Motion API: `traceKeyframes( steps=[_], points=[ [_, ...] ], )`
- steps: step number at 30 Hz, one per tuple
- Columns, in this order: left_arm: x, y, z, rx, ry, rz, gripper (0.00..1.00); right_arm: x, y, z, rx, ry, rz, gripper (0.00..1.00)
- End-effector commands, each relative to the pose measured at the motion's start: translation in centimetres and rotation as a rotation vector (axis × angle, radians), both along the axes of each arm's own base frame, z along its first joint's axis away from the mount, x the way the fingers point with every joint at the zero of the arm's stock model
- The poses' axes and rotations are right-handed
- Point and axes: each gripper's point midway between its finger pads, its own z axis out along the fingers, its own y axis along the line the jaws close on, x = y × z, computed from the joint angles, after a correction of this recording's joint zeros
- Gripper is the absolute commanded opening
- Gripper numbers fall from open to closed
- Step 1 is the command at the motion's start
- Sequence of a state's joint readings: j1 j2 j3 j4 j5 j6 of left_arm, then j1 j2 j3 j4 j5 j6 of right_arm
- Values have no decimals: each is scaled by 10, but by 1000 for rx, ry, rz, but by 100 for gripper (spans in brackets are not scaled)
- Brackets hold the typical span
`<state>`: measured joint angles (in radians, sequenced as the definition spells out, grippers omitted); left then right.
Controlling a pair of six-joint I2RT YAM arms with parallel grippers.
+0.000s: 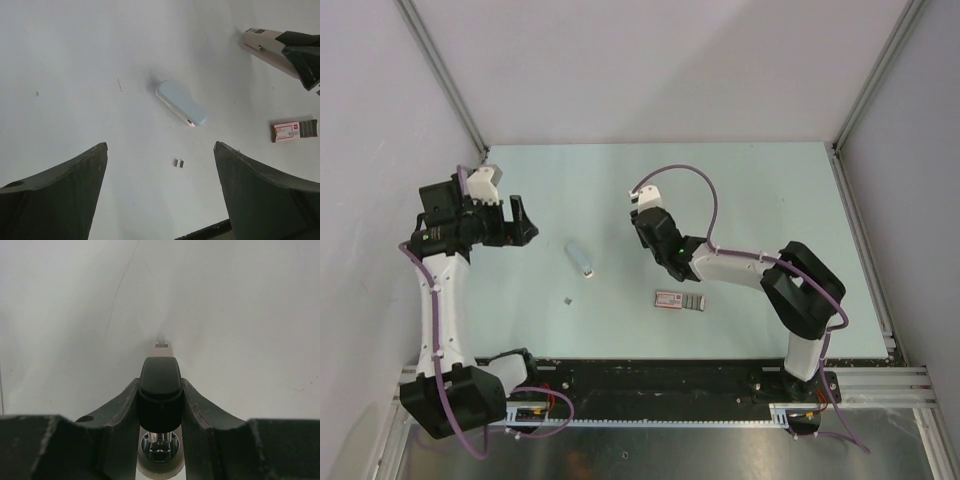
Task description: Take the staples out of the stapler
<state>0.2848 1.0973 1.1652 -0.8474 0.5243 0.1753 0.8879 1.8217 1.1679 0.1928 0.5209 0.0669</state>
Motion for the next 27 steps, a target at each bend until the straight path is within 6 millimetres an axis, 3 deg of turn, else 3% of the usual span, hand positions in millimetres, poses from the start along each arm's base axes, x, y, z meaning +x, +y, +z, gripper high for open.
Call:
traceKeyframes(
  steps=[1,4,8,12,23,27],
  points=[
    [3,-4,22,-14,-55,22,93,-20,7,7,66,24,-49,0],
    [1,-7,20,-18,-55,12,94,-37,6,-5,69,92,-74,7],
    [-3,-14,21,-30,-65,-11,99,-56,-6,-20,56,195,-109,29],
    [-11,-20,25,-26,-88,-28,99,-66,-12,-28,47,262,-106,38],
    [-24,-23,35,-17,-137,-21,99,-63,-26,-20,105,397,-60,52],
    [-28,-30,39,-31,-150,-35,99,-58,-39,-9,73,392,-79,66]
  ],
)
